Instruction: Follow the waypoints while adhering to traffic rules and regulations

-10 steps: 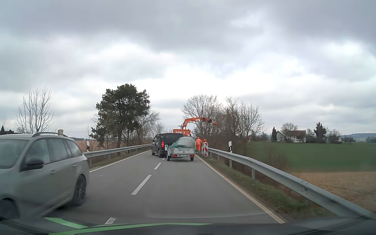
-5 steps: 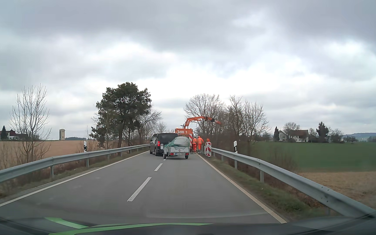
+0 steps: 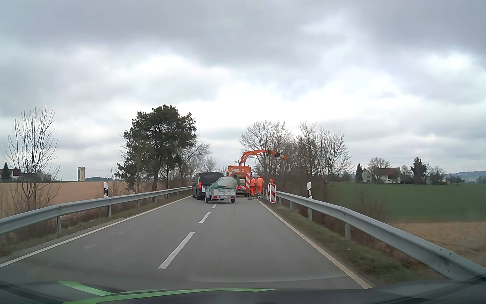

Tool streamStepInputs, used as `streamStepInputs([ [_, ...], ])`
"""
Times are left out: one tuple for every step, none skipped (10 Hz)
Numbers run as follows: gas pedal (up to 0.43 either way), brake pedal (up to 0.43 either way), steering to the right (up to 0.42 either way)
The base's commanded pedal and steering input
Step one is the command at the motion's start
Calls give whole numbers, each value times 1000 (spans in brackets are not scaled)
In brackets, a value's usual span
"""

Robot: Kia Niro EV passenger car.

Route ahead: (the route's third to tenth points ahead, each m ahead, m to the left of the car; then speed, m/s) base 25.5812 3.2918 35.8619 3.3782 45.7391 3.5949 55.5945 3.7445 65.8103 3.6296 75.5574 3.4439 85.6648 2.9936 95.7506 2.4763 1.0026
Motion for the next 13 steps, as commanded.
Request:
streamStepInputs([
  [0,110,-15],
  [0,110,-14],
  [0,110,-13],
  [0,116,-13],
  [0,116,-13],
  [0,116,-12],
  [0,116,-13],
  [0,122,-13],
  [0,122,-13],
  [0,122,-13],
  [0,122,-13],
  [0,128,-13],
  [0,128,-13],
])
